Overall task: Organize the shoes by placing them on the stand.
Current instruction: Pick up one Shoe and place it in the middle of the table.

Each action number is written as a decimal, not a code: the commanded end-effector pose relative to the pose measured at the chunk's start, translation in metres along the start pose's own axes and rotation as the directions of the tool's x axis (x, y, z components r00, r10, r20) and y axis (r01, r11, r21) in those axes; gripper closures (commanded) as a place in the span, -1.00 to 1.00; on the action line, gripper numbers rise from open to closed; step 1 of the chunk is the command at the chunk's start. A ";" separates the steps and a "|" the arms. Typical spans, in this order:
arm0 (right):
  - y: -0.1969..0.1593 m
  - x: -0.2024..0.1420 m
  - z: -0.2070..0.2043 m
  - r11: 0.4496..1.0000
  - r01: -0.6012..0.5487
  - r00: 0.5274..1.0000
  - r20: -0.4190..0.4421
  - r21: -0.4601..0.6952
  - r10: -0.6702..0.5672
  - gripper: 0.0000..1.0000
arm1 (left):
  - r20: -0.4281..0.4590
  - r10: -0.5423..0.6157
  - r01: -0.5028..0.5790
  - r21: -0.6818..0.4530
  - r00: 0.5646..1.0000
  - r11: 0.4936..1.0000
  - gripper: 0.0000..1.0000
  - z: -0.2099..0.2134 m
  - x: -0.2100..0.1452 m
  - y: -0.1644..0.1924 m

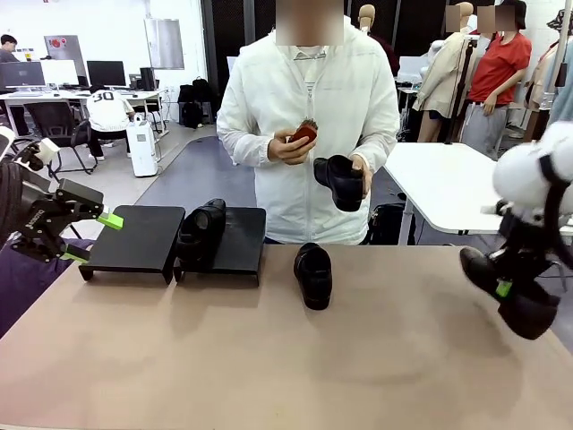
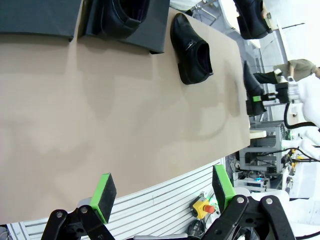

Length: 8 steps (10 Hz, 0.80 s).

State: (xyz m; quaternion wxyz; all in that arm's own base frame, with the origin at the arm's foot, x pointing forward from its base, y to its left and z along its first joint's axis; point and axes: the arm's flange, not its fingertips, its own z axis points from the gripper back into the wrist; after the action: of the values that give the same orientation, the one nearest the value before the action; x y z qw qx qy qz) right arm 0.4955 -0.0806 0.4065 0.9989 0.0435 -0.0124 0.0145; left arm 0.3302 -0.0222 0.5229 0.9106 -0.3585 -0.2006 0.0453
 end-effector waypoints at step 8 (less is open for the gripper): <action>0.005 -0.129 0.149 0.990 0.029 0.969 0.240 0.141 -0.062 1.00 | -0.007 0.004 -0.004 0.005 1.000 1.000 -1.00 0.001 -0.003 0.003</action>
State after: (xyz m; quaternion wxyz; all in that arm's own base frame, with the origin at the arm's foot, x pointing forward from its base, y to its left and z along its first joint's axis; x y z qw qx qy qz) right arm 0.3537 -0.0894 0.5422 0.9840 0.1137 -0.1364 -0.0131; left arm 0.3299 -0.0221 0.5229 0.9105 -0.3586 -0.2006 0.0454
